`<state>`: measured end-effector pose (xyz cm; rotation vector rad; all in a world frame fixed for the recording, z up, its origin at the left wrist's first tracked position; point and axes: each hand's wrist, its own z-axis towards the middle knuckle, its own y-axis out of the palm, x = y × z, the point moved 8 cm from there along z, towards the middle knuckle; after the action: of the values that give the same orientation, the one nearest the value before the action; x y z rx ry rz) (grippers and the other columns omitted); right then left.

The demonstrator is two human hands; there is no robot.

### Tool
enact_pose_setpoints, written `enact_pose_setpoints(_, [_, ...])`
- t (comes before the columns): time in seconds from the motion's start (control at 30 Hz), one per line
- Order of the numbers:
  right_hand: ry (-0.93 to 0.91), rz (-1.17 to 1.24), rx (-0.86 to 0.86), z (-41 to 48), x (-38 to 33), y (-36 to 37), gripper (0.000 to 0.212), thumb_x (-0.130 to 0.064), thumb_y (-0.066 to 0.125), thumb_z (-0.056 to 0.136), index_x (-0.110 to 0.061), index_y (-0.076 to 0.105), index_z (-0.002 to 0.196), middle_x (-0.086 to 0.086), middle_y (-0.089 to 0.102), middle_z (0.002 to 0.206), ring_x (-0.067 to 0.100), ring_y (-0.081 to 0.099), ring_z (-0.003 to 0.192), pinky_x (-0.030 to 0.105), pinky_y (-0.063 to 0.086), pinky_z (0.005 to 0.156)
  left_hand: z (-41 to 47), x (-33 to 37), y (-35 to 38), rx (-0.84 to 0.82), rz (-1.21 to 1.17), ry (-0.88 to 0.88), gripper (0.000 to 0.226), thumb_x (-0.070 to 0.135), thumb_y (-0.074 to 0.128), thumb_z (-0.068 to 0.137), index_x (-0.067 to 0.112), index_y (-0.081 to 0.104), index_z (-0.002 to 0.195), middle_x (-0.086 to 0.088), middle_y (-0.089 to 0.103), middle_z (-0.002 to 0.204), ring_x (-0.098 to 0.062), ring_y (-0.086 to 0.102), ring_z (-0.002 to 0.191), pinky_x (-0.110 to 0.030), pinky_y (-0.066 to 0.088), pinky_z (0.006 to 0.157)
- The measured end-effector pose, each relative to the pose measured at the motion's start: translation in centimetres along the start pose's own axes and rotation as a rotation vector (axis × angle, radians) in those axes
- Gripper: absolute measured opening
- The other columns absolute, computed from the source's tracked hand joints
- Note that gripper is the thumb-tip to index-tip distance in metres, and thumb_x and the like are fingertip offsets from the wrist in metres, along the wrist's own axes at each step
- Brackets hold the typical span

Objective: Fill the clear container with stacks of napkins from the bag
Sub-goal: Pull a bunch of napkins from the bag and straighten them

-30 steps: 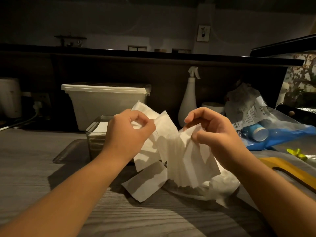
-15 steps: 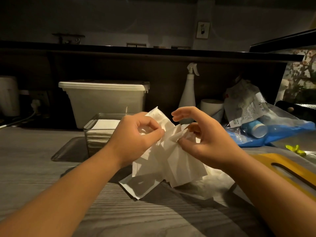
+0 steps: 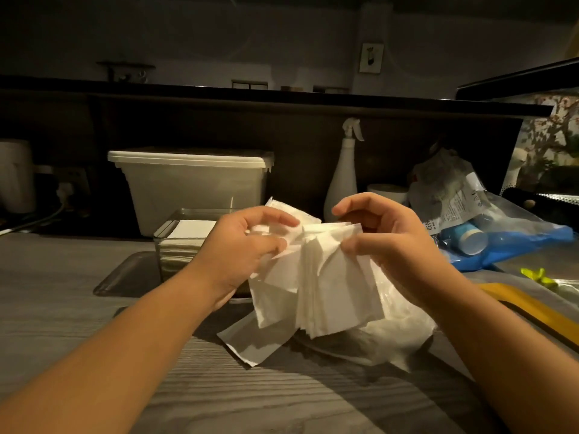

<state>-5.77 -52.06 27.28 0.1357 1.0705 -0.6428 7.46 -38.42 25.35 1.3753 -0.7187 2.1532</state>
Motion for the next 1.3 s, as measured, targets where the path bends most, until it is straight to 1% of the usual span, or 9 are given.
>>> enact_pose_setpoints(0.1, [0.049,-0.031,0.120,0.3,0.7,-1.2,0.035,0.014,0.064,0.076,-0.016,0.068,0.094,0.001,0.068,0.088,0.021,0.066,0.088,0.029,0.054,0.073,0.1,0.2,-0.4,0.037,-0.096,0.046,0.067,-0.009,0.070,0.082,0.044,0.058,0.122,0.004,0.055,0.118,-0.025,0.063,0.102,-0.052,0.061,0.078])
enact_pose_setpoints(0.2, [0.085,-0.009,0.130,0.4,1.2,-1.2,0.039,0.017,0.063,0.075,-0.015,0.067,0.096,0.002,0.066,0.088,0.020,0.064,0.086,0.027,0.052,0.072,0.4,-0.6,-0.9,0.076,-0.282,-0.019,0.092,-0.012,0.072,0.080,0.051,0.036,0.138,0.003,0.050,0.121,-0.023,0.063,0.102,-0.044,0.062,0.075])
enact_pose_setpoints(0.4, [0.032,-0.038,0.069,0.2,0.6,-0.7,0.041,0.016,0.068,0.075,-0.016,0.065,0.100,0.003,0.066,0.091,0.020,0.066,0.088,0.027,0.056,0.074,0.6,-1.9,-0.6,0.054,-0.407,-0.160,0.060,-0.006,0.071,0.080,0.020,0.055,0.131,-0.010,0.068,0.117,-0.026,0.069,0.101,-0.042,0.062,0.076])
enact_pose_setpoints(0.6, [0.026,0.264,-0.083,-0.2,-0.6,0.7,0.045,0.002,0.062,0.059,-0.013,0.063,0.102,0.002,0.066,0.079,0.016,0.067,0.074,0.026,0.057,0.067,0.3,-2.4,-0.7,0.106,-0.296,-0.197,0.054,0.005,0.078,0.079,0.014,0.059,0.128,-0.009,0.071,0.111,-0.026,0.070,0.101,-0.047,0.060,0.084])
enact_pose_setpoints(0.73, [0.071,0.386,-0.091,-0.4,-0.6,1.2,0.045,0.002,0.062,0.060,-0.014,0.065,0.103,0.006,0.066,0.083,0.021,0.067,0.074,0.030,0.057,0.061,0.2,-1.9,-0.8,0.114,-0.249,-0.144,0.055,0.006,0.077,0.080,0.018,0.054,0.129,-0.004,0.067,0.113,-0.023,0.065,0.102,-0.042,0.058,0.084])
enact_pose_setpoints(0.93, [0.094,0.224,0.138,-0.1,1.3,0.6,0.034,0.012,0.070,0.077,-0.015,0.066,0.099,0.008,0.071,0.094,0.031,0.071,0.095,0.045,0.059,0.084,-0.5,-2.5,1.6,-0.009,-0.310,-0.225,0.035,0.006,0.061,0.095,0.022,0.062,0.125,-0.008,0.073,0.106,-0.029,0.069,0.101,-0.051,0.057,0.089])
enact_pose_setpoints(1.1, [0.054,0.279,0.139,-0.2,-0.1,-0.5,0.036,0.003,0.066,0.062,-0.016,0.065,0.092,0.000,0.065,0.079,0.011,0.065,0.069,0.024,0.054,0.057,0.1,-2.0,0.6,0.079,-0.228,-0.103,0.034,0.012,0.068,0.091,0.033,0.061,0.117,0.001,0.070,0.109,-0.022,0.067,0.102,-0.048,0.058,0.088])
enact_pose_setpoints(1.2, [0.065,0.159,0.224,-0.1,0.2,-1.6,0.029,0.002,0.063,0.070,-0.021,0.064,0.089,-0.004,0.064,0.079,0.013,0.064,0.074,0.022,0.051,0.054,0.1,-0.1,-0.5,0.136,-0.136,0.059,0.037,0.013,0.068,0.092,0.047,0.056,0.100,0.013,0.066,0.105,-0.009,0.065,0.100,-0.034,0.059,0.082])
enact_pose_setpoints(1.3, [0.126,0.160,0.197,-0.1,1.0,-1.2,0.035,-0.012,0.060,0.056,-0.023,0.064,0.089,-0.005,0.065,0.080,0.015,0.062,0.076,0.019,0.051,0.051,0.0,0.0,-0.5,0.128,-0.155,0.060,0.037,0.014,0.068,0.091,0.048,0.056,0.102,0.008,0.067,0.111,-0.015,0.065,0.107,-0.043,0.058,0.088])
